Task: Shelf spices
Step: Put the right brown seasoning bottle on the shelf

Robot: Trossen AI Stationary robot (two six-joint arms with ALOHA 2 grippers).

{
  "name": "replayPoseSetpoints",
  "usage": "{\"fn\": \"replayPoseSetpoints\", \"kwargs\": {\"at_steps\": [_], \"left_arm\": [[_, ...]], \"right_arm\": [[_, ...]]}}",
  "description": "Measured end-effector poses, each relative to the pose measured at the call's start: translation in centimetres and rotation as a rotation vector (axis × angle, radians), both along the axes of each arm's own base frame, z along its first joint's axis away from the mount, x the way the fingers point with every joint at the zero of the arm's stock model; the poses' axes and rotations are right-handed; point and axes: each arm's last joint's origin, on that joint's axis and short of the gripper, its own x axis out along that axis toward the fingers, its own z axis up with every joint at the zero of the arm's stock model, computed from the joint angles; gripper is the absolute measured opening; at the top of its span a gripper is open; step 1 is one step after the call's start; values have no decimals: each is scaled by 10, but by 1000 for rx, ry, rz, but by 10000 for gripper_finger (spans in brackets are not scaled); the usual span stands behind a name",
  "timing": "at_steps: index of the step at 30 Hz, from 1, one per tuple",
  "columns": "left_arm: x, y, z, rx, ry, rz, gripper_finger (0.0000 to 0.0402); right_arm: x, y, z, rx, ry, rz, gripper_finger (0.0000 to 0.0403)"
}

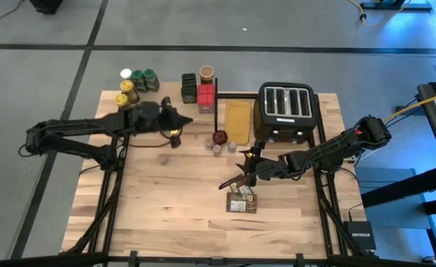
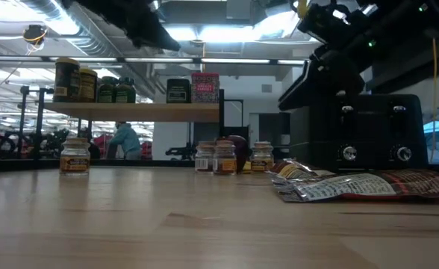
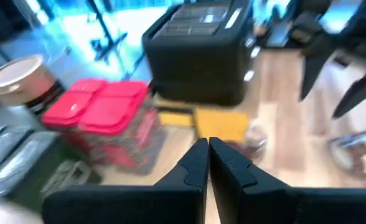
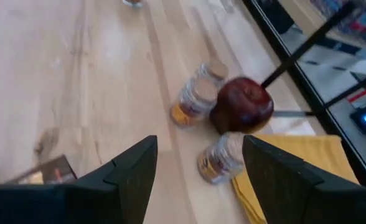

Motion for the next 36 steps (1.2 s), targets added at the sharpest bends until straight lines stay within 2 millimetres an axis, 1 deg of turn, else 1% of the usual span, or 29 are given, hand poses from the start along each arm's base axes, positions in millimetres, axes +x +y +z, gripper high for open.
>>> {"fn": "replayPoseSetpoints", "kwargs": {"at_steps": [4,10,13,17,24,27,29,33,36], "left_arm": [[-3,-13,-17,-8,-86,-44,8],[-7,-30,-38,-68,-75,-94,8],[-8,-38,-44,-52,-36,-137,8],[-7,-43,-44,-17,-35,-176,8],[-8,-45,-46,1,-4,-195,8],[-9,-45,-48,-3,20,-195,8],[-9,-45,-49,-4,25,-195,8],[-9,-45,-49,-1,33,-196,8],[-9,-45,-49,0,32,-197,8]], "right_arm": [[2,1,3,-2,-32,20,241],[8,2,13,-46,-113,53,241],[12,-1,19,-54,-179,49,241],[18,-18,24,-24,-231,22,241],[23,-51,23,89,-265,-29,241],[23,-61,21,99,-240,-35,241],[21,-68,16,114,-186,-31,241],[17,-80,0,172,-62,-75,241],[20,-87,-12,220,-26,-79,241]]}}
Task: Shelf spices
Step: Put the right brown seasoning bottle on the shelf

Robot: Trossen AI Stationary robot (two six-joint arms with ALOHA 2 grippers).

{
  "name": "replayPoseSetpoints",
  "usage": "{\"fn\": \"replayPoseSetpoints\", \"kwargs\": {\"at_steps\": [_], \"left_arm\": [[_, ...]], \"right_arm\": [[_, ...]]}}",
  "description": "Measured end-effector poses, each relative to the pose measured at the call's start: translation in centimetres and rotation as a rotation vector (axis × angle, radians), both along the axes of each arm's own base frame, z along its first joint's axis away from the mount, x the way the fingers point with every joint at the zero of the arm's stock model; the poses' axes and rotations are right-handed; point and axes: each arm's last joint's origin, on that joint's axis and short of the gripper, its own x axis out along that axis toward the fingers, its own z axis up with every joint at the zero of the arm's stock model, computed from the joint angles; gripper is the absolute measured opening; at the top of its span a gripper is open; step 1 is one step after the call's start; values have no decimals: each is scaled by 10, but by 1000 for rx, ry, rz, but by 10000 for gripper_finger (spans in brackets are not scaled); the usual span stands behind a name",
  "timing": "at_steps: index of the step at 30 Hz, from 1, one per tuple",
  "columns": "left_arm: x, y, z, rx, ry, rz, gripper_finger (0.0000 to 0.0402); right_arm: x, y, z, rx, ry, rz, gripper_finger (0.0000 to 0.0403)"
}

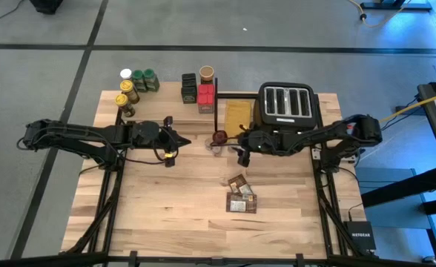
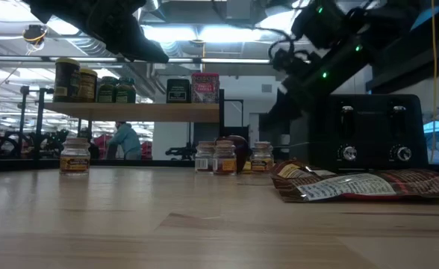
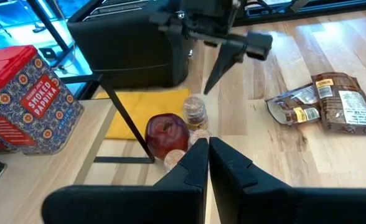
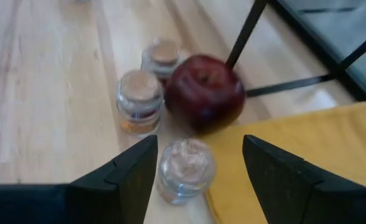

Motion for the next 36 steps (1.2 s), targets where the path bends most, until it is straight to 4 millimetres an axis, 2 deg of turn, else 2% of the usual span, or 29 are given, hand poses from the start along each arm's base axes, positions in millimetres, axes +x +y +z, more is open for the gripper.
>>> {"fn": "replayPoseSetpoints", "kwargs": {"at_steps": [8,14,21,24,30,36], "left_arm": [[0,0,0,1,-1,-1,8],[0,0,0,2,-1,-1,8],[0,0,0,2,0,-1,8],[0,0,0,2,1,-1,8],[0,0,0,2,0,-1,8],[0,0,0,2,0,-1,8]], "right_arm": [[7,-6,-27,30,72,2,241],[14,-5,-29,46,4,33,241],[14,-6,-37,34,40,23,239],[14,-6,-37,34,39,23,221],[15,-6,-35,18,34,12,152],[15,-7,-35,13,34,4,152]]}}
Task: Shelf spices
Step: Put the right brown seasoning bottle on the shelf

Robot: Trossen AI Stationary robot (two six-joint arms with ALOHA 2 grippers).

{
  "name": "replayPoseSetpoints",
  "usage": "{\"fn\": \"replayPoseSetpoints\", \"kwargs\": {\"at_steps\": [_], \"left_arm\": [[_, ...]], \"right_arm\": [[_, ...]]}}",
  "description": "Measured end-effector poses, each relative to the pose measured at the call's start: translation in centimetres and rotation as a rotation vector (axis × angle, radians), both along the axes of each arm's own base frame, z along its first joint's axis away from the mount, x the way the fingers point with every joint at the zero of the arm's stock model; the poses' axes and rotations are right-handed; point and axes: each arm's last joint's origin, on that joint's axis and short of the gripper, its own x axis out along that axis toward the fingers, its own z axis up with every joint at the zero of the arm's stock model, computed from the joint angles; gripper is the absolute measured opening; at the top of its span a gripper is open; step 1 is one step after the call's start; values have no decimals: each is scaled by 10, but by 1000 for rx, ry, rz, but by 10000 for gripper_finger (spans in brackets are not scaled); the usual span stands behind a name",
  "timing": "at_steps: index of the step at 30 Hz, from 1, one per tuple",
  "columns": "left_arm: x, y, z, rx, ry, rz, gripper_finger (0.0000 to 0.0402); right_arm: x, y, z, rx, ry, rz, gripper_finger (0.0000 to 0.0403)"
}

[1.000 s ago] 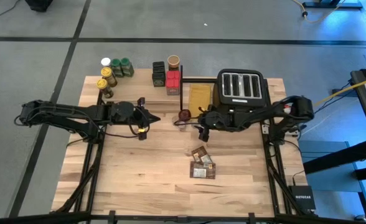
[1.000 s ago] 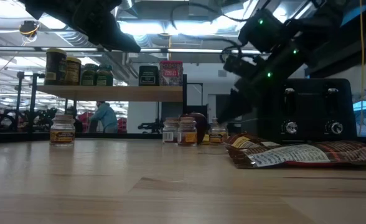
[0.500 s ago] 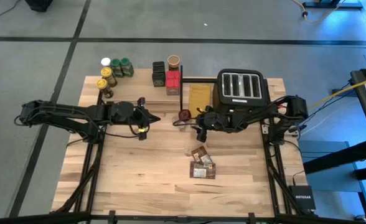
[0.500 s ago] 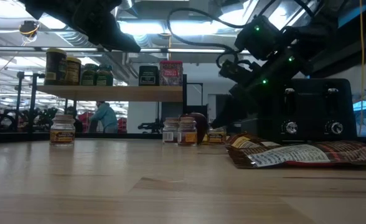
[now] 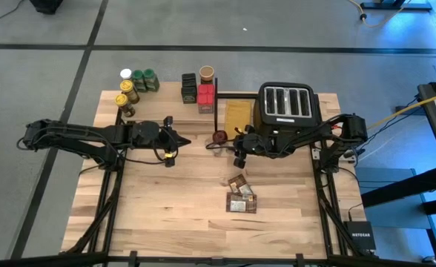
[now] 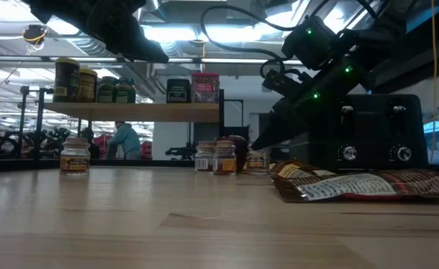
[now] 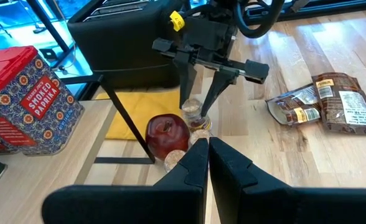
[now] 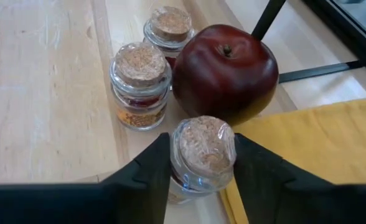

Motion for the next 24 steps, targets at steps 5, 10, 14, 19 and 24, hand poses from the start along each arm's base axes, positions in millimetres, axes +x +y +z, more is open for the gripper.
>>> {"fn": "replayPoseSetpoints", "kwargs": {"at_steps": [5,10,14,19,24], "left_arm": [[0,0,0,0,0,0,8],[0,0,0,2,1,-1,8],[0,0,0,1,0,0,8],[0,0,0,1,1,1,8],[0,0,0,17,2,-6,8]], "right_arm": [[0,0,0,0,0,1,155],[0,0,0,0,0,1,149],[0,0,0,-11,6,10,150],[0,0,0,-18,6,17,151],[0,0,0,-15,4,14,151]]}}
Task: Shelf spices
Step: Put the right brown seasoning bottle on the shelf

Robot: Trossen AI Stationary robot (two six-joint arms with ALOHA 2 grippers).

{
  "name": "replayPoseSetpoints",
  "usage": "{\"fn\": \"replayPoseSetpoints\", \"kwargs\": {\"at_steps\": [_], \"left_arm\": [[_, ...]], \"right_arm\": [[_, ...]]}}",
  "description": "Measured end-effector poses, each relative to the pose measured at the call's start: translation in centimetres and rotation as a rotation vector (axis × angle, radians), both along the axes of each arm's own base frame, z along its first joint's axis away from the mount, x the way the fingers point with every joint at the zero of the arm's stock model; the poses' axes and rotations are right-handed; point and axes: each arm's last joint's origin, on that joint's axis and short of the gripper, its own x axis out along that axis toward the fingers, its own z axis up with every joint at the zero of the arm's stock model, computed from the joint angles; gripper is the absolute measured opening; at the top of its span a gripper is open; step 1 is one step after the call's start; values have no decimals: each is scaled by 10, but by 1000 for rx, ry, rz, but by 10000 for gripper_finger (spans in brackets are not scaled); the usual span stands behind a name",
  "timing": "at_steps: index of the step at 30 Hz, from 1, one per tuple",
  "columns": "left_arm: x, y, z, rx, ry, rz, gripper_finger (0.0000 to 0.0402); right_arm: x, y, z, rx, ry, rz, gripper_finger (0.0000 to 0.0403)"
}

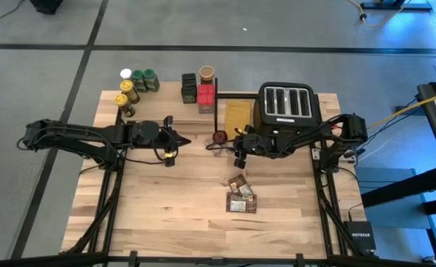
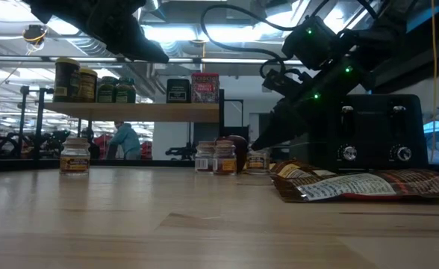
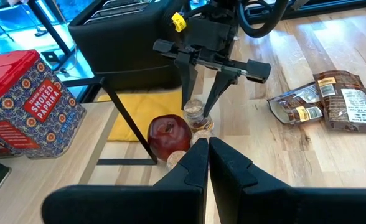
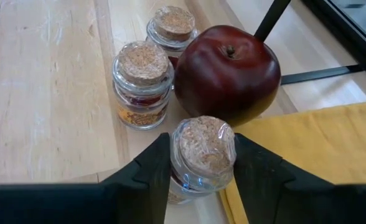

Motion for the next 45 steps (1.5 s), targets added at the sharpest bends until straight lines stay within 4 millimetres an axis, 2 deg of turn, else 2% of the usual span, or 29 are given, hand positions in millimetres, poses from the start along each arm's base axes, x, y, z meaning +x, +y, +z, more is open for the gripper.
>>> {"fn": "replayPoseSetpoints", "kwargs": {"at_steps": [22,28,34,41,45], "left_arm": [[0,0,0,-7,2,3,8],[0,0,0,-7,1,3,8],[0,0,0,-12,0,5,8],[0,0,0,-13,-1,5,8],[0,0,0,-17,-3,7,8]], "right_arm": [[0,0,0,1,-8,3,151],[2,3,1,67,-30,93,152],[6,12,4,167,-86,255,152],[14,34,9,138,-186,343,152],[30,44,7,101,-210,356,152]]}}
